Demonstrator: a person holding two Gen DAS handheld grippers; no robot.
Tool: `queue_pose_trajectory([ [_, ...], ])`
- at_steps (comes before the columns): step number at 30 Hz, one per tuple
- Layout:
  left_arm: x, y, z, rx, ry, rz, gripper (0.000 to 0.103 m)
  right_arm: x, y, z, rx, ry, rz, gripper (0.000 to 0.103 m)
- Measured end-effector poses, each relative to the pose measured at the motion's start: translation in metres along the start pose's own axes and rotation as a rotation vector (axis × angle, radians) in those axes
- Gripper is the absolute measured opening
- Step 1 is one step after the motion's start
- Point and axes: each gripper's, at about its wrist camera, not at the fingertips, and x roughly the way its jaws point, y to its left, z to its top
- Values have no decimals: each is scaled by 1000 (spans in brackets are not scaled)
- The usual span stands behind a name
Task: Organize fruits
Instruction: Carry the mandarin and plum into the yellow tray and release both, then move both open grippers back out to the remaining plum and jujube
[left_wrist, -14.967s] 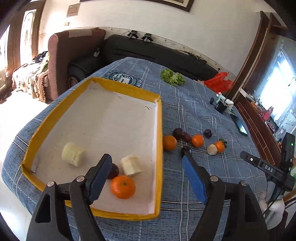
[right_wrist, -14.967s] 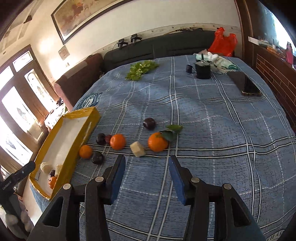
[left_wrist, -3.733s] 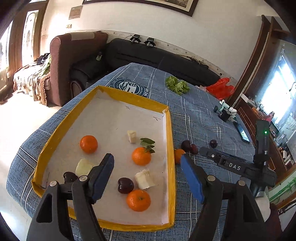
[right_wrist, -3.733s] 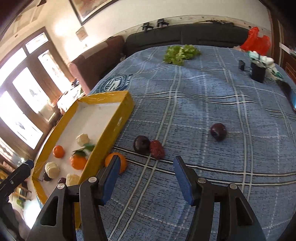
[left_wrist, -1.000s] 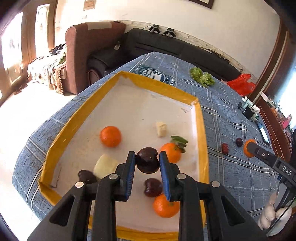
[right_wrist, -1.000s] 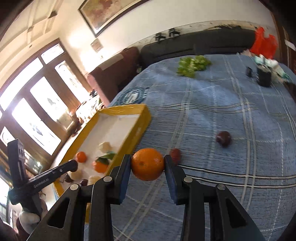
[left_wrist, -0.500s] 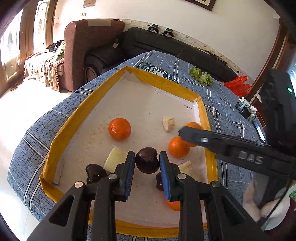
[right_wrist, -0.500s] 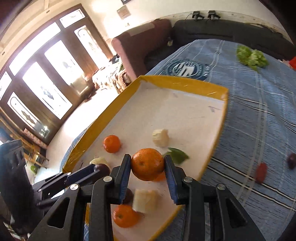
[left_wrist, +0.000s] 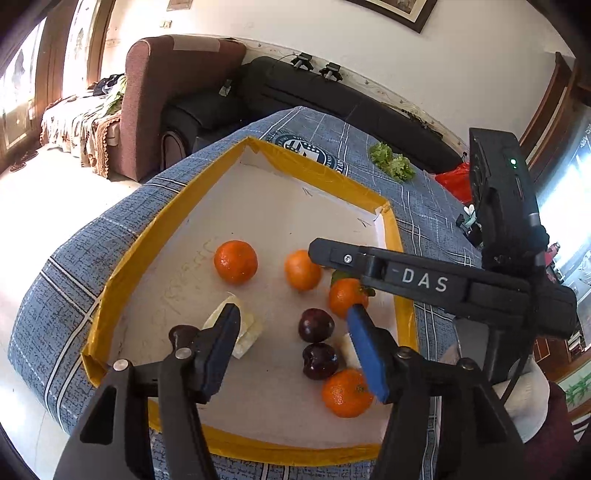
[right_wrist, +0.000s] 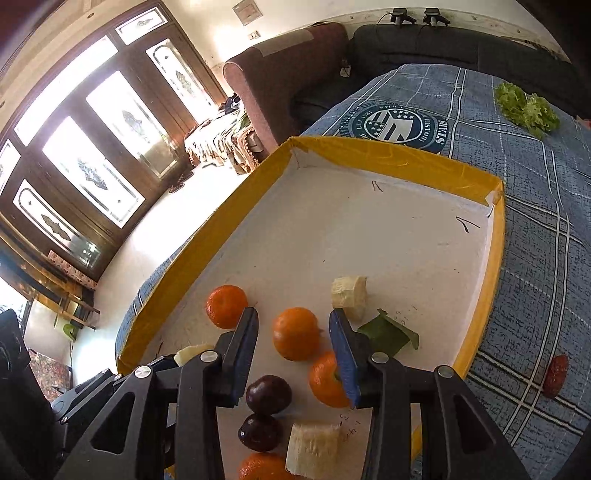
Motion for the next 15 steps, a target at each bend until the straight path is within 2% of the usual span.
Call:
queue_pose_trajectory([
  [3,-5,2,1,-14,-8,5,64,-14,0,2,-3,-34,-9,46],
  [7,-13,0,0,-20,-22,23,69,-38,-4,-4,8,-74,-19,52],
  [12,-21,-12,-2,-10,-31,47,81,-68,-15,-22,23,-116,-49,53],
  [15,-27,-23,-5,12,-37,42,82,-88,-25,-39,41,-142,-63,54],
])
